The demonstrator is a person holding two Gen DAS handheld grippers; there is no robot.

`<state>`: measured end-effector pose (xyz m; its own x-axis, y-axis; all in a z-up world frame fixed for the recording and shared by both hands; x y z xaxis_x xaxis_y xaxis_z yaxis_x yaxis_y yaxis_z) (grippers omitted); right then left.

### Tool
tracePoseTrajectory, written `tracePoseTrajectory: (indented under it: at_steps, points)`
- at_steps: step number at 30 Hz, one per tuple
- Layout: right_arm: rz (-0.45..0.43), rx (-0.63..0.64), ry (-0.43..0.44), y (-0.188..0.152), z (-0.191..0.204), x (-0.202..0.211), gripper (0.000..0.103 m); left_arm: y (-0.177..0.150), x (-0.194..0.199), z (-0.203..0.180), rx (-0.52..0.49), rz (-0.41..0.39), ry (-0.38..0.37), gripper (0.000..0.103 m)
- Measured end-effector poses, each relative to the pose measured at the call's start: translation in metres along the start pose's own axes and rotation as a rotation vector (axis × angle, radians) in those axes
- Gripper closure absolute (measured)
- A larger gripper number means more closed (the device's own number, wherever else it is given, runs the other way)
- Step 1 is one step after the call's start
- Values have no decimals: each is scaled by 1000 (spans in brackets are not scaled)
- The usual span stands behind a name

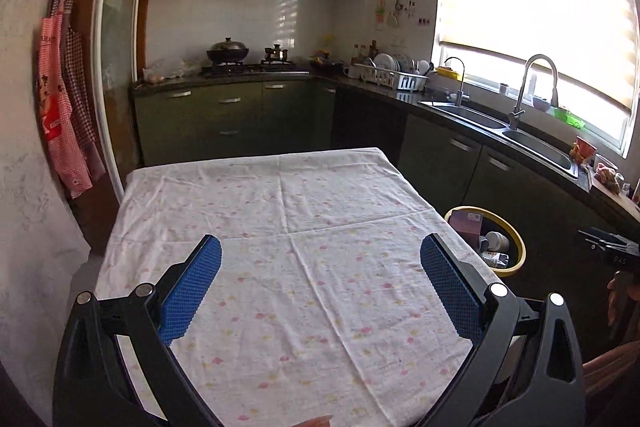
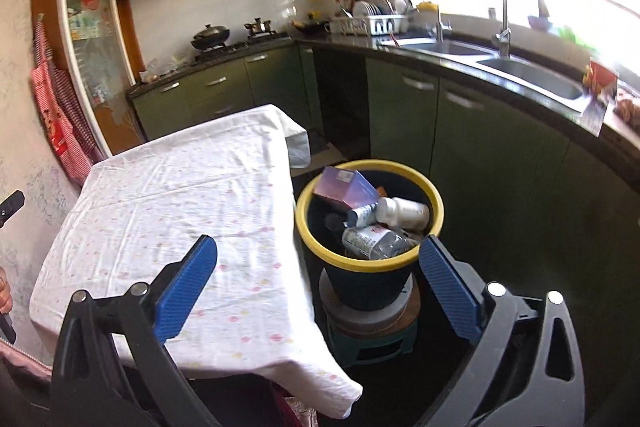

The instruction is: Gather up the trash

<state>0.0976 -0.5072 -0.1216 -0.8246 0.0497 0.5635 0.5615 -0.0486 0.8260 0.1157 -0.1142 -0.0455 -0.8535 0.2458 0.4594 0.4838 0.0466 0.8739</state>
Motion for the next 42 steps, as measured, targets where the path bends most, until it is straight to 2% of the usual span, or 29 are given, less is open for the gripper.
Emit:
tracePoseTrajectory:
  at_steps: [5, 17, 42]
  points:
    - [-42, 55, 8, 6, 25, 30, 7, -5, 40, 10, 10, -35, 13, 5]
    - [-69, 112, 30, 7, 51, 50, 7, -19, 77, 21, 13, -49, 72, 5]
    - [-78, 114, 32, 9, 54, 49, 7, -20, 72, 17, 1, -27, 60, 5]
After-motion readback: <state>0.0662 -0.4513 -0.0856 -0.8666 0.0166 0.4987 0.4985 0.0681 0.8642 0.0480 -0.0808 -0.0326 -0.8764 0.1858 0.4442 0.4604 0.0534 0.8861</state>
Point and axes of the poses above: each gripper's, at about its wrist camera, not at the fingertips, and x roughly against the way its jaws point, z to its left, y to its top, the point moved 9 cm from there along -x, roughly the way its jaws point, and after that the axes turned 6 degrees about x, right-handed, at the moved point
